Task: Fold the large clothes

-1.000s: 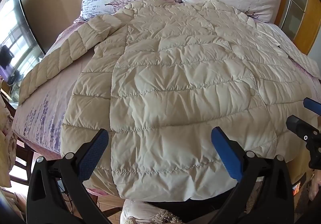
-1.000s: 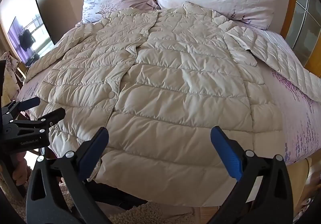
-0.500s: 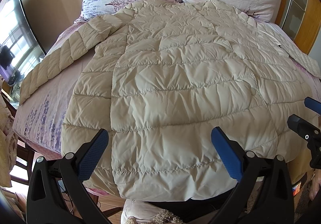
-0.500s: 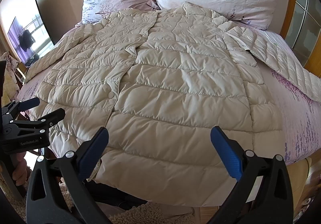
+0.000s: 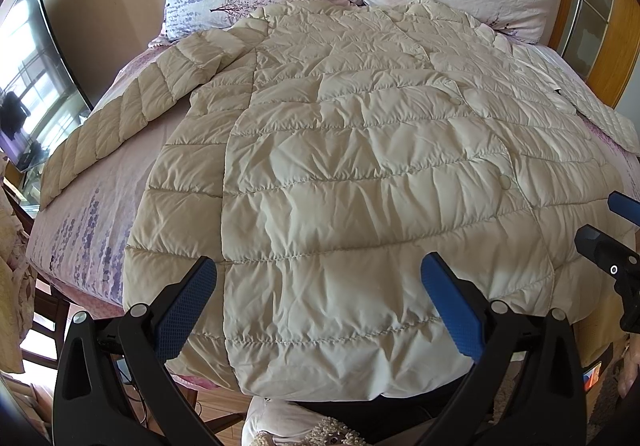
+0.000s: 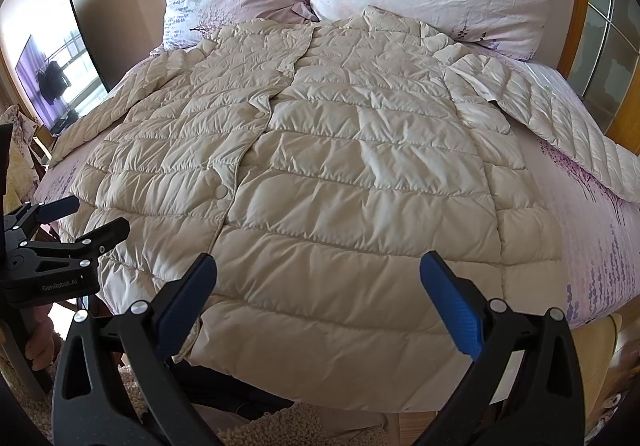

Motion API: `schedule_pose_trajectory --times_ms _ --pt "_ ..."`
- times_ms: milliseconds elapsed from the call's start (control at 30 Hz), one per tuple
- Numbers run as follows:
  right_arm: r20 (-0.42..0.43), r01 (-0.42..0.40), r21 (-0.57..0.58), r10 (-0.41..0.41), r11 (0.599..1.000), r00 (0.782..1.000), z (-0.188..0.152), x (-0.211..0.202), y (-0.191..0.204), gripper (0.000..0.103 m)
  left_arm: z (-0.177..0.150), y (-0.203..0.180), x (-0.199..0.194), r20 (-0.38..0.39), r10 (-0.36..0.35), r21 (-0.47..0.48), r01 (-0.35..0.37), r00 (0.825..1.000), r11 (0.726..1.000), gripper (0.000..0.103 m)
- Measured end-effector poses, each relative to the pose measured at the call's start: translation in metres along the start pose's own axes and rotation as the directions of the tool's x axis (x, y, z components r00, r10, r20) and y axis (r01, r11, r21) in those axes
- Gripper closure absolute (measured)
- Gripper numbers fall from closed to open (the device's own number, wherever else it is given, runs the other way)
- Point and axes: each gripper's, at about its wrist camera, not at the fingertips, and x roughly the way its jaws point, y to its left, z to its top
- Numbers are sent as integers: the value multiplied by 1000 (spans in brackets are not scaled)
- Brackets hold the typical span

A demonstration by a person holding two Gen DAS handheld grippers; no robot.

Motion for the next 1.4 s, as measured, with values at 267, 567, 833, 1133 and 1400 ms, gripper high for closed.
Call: schedule_pose_trajectory --times_ms 267,567,833,1133,1400 --pt "0 -2 1 2 1000 1000 0 0 -1 2 0 0 0 0 1 1 -1 1000 1000 1" --pt "4 -7 4 7 1000 1000 1 0 0 2 0 0 0 0 1 1 -1 1000 1000 1" --pt "13 -18 11 18 1000 1000 1 -1 0 2 -1 6 -1 3 1 1 -1 1000 1000 1" --pt "18 -31 48 30 998 999 3 2 -8 2 2 8 -1 6 2 6 -2 1000 1000 1" --pt "81 -49 103 41 994 996 7 3 -30 2 12 9 5 -17 -95 26 95 995 995 1"
